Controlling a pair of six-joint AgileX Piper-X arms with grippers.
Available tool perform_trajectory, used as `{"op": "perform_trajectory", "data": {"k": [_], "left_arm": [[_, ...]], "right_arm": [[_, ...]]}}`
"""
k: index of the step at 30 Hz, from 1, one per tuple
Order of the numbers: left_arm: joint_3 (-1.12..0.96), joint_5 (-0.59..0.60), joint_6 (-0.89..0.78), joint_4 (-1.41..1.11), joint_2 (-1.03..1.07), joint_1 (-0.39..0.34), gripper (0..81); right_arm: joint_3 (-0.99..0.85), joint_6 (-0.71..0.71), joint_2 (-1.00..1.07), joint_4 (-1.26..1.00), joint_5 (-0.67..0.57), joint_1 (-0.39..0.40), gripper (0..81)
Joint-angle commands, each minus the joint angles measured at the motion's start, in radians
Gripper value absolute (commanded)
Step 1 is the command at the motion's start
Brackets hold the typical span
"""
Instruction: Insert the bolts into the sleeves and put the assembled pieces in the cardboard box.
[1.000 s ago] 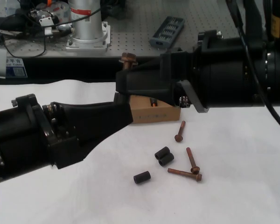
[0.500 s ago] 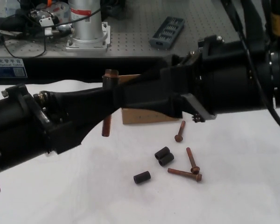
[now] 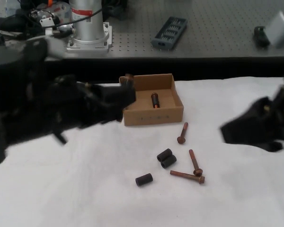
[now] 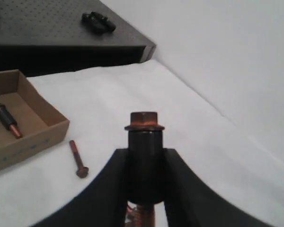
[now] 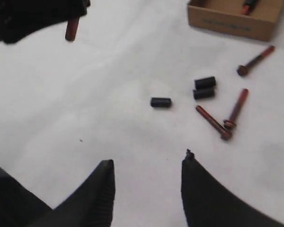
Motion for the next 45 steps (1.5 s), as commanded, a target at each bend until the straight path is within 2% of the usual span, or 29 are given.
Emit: {"op": "perform_trajectory", "data": {"k": [1,3,7,8,10,15,23,26,31,33,36,39,45], "left_arm": [[-0.119,0.017,0.024,-0.021,0.146,0.028,0.6],[-0.218,0.019,0.024,-0.021,0.251,0.045,0.6],[-0.428,0.024,0.037,0.033,0.475,0.065,0.6],[-0.485,0.034,0.052,0.058,0.528,0.072,0.6],[-0.585,0.069,0.051,0.107,0.62,0.082,0.6],[-0.816,0.073,0.051,0.227,0.821,0.099,0.6],[-1.027,0.031,0.082,0.333,0.99,0.099,0.2],[-1.05,0.027,0.088,0.338,1.006,0.099,10.7],[-1.05,0.002,0.085,0.338,1.006,0.099,39.6],[-1.05,0.002,0.066,0.338,1.006,0.099,43.4],[-1.05,0.002,0.052,0.368,0.992,0.099,41.4],[-1.05,0.01,0.052,0.446,0.955,0.099,34.6],[-1.05,0.067,0.13,0.673,0.861,0.105,8.0]], "right_arm": [[-0.011,-0.031,-0.007,0.03,0.005,-0.015,26.5],[-0.009,-0.031,-0.007,0.04,0.015,-0.031,19.5],[-0.008,-0.031,-0.007,0.038,0.026,-0.055,0.3],[-0.008,-0.031,-0.007,0.038,0.038,-0.057,2.7],[-0.008,-0.034,-0.007,0.034,0.047,-0.057,2.9],[-0.008,-0.034,-0.007,0.019,0.054,-0.057,2.9],[-0.001,-0.074,-0.005,0.017,0.052,-0.072,2.9],[-0.001,-0.074,-0.005,0.014,0.052,-0.085,2.9],[-0.001,-0.074,-0.005,0.014,0.052,-0.093,2.9],[-0.001,-0.074,-0.005,0.014,0.052,-0.093,2.9],[-0.001,-0.074,-0.005,0.014,0.052,-0.093,2.9],[-0.001,-0.074,-0.005,0.014,0.052,-0.093,2.9],[-0.001,-0.074,-0.005,0.014,0.052,-0.093,2.9]]}}
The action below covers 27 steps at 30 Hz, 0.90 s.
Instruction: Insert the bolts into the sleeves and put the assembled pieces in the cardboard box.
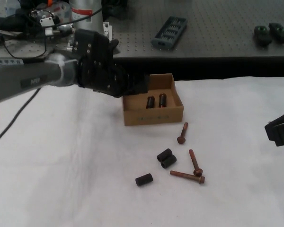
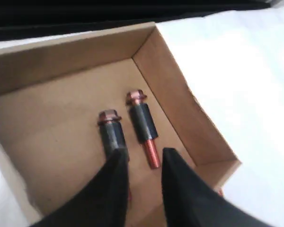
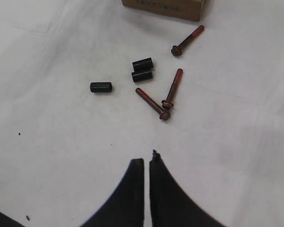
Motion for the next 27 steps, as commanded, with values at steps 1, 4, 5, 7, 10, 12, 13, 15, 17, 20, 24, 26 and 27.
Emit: {"op": "perform_trajectory", "data": {"k": [1,4,5,7,10,12,13,15,17,20,24,26,27], "left_arm": [[-0.014,0.022,0.053,0.114,-0.067,0.006,2.5],[-0.01,0.017,0.064,0.253,-0.128,0.013,0.7],[-0.011,0.017,0.064,0.312,-0.151,0.017,0.7],[-0.001,-0.02,0.093,0.409,-0.2,0.018,0.7],[0.06,-0.076,0.144,0.484,-0.301,0.018,0.7],[0.14,-0.09,0.147,0.476,-0.389,0.018,0.7],[0.188,-0.092,0.147,0.47,-0.426,0.018,0.7],[0.294,-0.109,0.147,0.454,-0.536,0.018,0.7],[0.401,-0.112,0.147,0.436,-0.631,0.018,0.7],[0.576,-0.11,0.147,0.405,-0.787,0.018,0.7],[0.789,-0.11,0.147,0.391,-1.013,0.018,0.7],[0.862,-0.11,0.144,0.391,-1.126,0.018,0.7],[0.896,-0.11,0.143,0.391,-1.18,0.018,0.7]], "right_arm": [[-0.001,-0.015,-0.005,-0.01,-0.006,-0.005,2.9],[-0.001,-0.015,-0.005,-0.008,-0.006,-0.004,2.9],[-0.001,-0.015,-0.005,-0.008,-0.006,-0.004,2.9],[-0.001,-0.015,-0.005,0.0,-0.006,-0.004,2.9],[-0.001,-0.015,-0.005,0.013,-0.006,-0.004,2.9],[-0.001,-0.015,-0.005,0.026,-0.006,-0.004,2.9],[-0.001,-0.015,-0.005,0.034,-0.006,-0.004,2.9],[-0.001,-0.015,-0.005,0.055,-0.006,-0.004,2.9],[-0.001,-0.015,-0.005,0.078,-0.006,-0.004,2.9],[-0.001,-0.015,-0.005,0.098,-0.006,-0.004,2.9],[-0.001,-0.015,-0.005,0.105,-0.006,-0.004,2.9],[-0.001,-0.015,-0.005,0.105,-0.006,-0.004,2.9],[-0.001,-0.015,-0.005,0.105,-0.006,-0.004,2.9]]}}
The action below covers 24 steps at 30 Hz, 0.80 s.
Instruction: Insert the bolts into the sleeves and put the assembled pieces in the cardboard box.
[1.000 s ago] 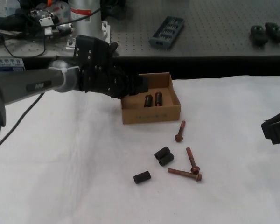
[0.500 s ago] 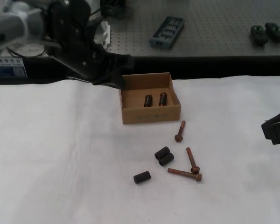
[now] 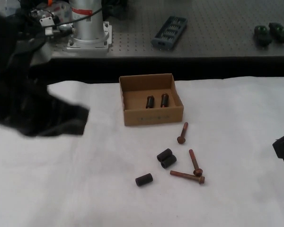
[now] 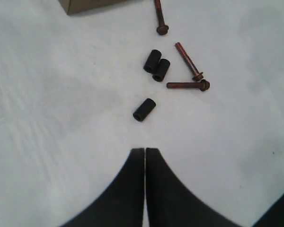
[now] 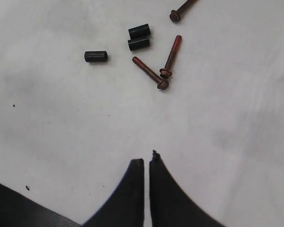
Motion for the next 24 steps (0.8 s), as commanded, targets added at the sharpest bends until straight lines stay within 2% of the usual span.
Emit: {"op": "perform_trajectory", "data": {"k": [1,5,10,14,16,20,22,24], "left_arm": [[0.049,-0.007,0.016,-0.007,-0.101,0.002,0.7],[0.117,-0.007,0.016,-0.007,-0.277,0.002,0.7],[0.133,-0.007,0.016,-0.007,-0.4,0.002,0.7],[0.133,-0.007,0.016,-0.007,-0.433,0.002,0.7],[0.133,-0.007,0.016,-0.007,-0.435,0.002,0.7],[0.133,-0.007,0.016,-0.007,-0.435,0.002,0.7],[0.133,-0.007,0.016,-0.007,-0.435,0.002,0.7],[0.133,-0.007,0.016,-0.007,-0.435,0.002,0.7]], "right_arm": [[-0.001,-0.014,-0.005,0.004,-0.006,-0.004,2.9],[-0.001,-0.014,-0.005,0.004,-0.006,-0.004,2.9],[-0.001,-0.019,-0.005,0.003,-0.018,-0.004,2.9],[-0.001,-0.137,0.016,0.001,-0.073,0.0,0.0],[-0.001,-0.2,0.039,0.001,-0.073,0.005,6.6],[-0.001,-0.348,0.116,-0.004,-0.065,0.005,27.7],[-0.001,-0.421,0.157,-0.012,-0.064,0.005,30.1],[-0.001,-0.446,0.203,-0.034,-0.038,0.005,29.1]]}}
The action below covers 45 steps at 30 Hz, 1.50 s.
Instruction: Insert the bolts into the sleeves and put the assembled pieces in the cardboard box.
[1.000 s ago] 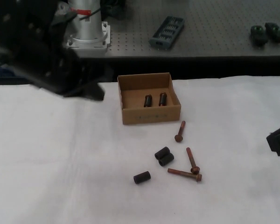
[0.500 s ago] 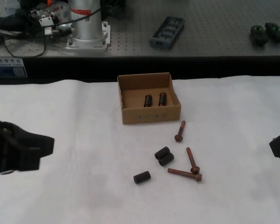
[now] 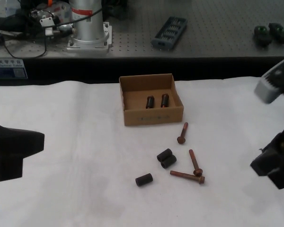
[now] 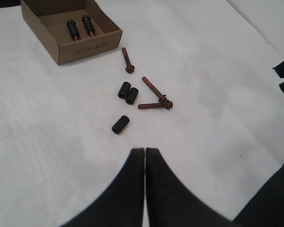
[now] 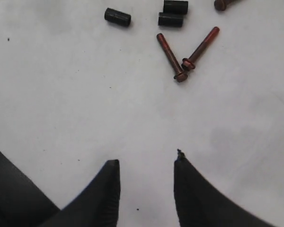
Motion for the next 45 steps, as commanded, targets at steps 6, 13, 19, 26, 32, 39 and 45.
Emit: {"op": "perform_trajectory", "data": {"k": [6,13,19,26,32,39,45], "left_arm": [[-0.001,-0.007,0.016,-0.007,-0.006,0.002,0.7],[-0.001,-0.007,0.016,-0.007,-0.006,0.002,0.7],[-0.001,-0.007,0.016,-0.007,-0.006,0.002,0.7],[-0.001,-0.007,0.016,-0.007,-0.006,0.002,0.7],[-0.001,-0.01,0.016,-0.007,-0.006,0.002,0.7],[-0.001,-0.041,0.016,-0.009,-0.006,0.002,0.7],[-0.001,-0.041,0.016,-0.036,-0.006,0.002,0.7]], "right_arm": [[-0.007,0.076,0.176,-0.133,0.028,0.003,25.6],[-0.052,0.395,0.368,-0.225,0.021,0.003,25.6],[-0.128,0.404,0.515,-0.264,0.021,0.003,25.6],[-0.228,0.402,0.643,-0.286,0.021,0.003,25.6],[-0.261,0.397,0.705,-0.299,0.025,0.003,25.6],[-0.261,0.397,0.758,-0.307,0.029,0.003,25.6],[-0.261,0.397,0.794,-0.329,0.029,0.003,25.6]]}}
